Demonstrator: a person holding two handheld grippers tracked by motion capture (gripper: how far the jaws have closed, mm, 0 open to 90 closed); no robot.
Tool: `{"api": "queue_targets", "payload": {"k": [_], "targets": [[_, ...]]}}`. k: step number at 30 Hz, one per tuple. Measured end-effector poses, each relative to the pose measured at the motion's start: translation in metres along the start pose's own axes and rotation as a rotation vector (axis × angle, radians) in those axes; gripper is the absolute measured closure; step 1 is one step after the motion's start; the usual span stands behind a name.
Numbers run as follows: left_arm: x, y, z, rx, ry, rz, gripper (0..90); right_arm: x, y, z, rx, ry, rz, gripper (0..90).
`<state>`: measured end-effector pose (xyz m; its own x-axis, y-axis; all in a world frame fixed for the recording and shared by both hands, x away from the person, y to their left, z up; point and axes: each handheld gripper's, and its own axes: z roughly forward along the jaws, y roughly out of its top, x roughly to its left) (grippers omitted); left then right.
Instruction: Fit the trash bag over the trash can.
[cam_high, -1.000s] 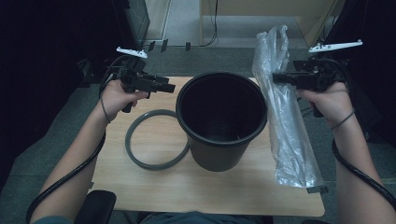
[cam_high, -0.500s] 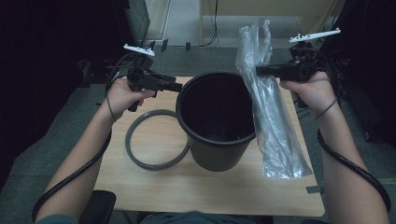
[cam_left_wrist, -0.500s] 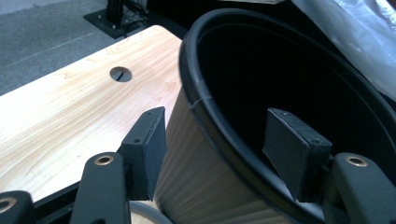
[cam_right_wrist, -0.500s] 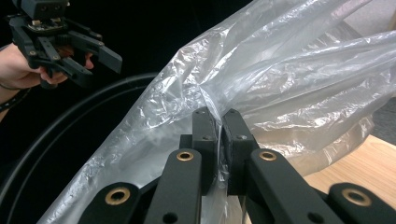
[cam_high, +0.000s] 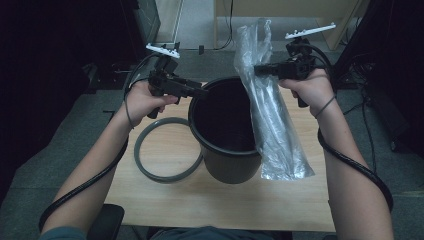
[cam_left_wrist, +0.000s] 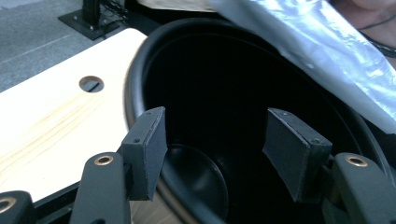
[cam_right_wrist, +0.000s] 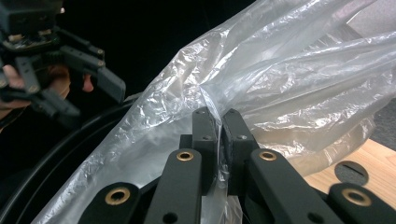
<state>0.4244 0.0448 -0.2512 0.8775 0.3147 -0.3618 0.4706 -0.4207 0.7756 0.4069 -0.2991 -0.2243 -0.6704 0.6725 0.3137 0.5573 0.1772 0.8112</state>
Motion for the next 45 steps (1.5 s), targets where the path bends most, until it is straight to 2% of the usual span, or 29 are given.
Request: {"api": "queue_targets", "payload": {"k": [5,11,13,18,21,27,35,45], "targets": [[-0.01,0.006,0.009,0.004,-0.028,0.026,38.6,0.0,0.004,0.015,0.0,0.011,0.009,87.2],[-0.017,0.011,0.015,0.014,-0.046,0.036,39.1,0.001,0.007,0.028,0.001,0.022,0.02,87.2],[-0.022,0.014,0.018,0.006,-0.064,0.045,39.0,0.004,0.008,0.035,0.0,0.028,0.018,87.3],[-0.032,0.021,0.018,-0.003,-0.071,0.073,38.8,0.008,0.009,0.042,0.009,0.031,0.013,87.3],[-0.038,0.023,0.018,-0.015,-0.101,0.084,38.5,0.009,0.009,0.045,0.007,0.034,0.013,87.3],[-0.047,0.028,0.021,-0.013,-0.103,0.106,38.1,0.012,0.009,0.055,0.013,0.037,0.02,87.2],[-0.051,0.029,0.034,-0.003,-0.115,0.106,37.6,0.02,0.01,0.069,0.026,0.049,0.033,87.3],[-0.037,0.025,0.059,0.07,-0.061,0.088,37.9,0.022,0.012,0.073,0.017,0.073,0.061,87.4]]}}
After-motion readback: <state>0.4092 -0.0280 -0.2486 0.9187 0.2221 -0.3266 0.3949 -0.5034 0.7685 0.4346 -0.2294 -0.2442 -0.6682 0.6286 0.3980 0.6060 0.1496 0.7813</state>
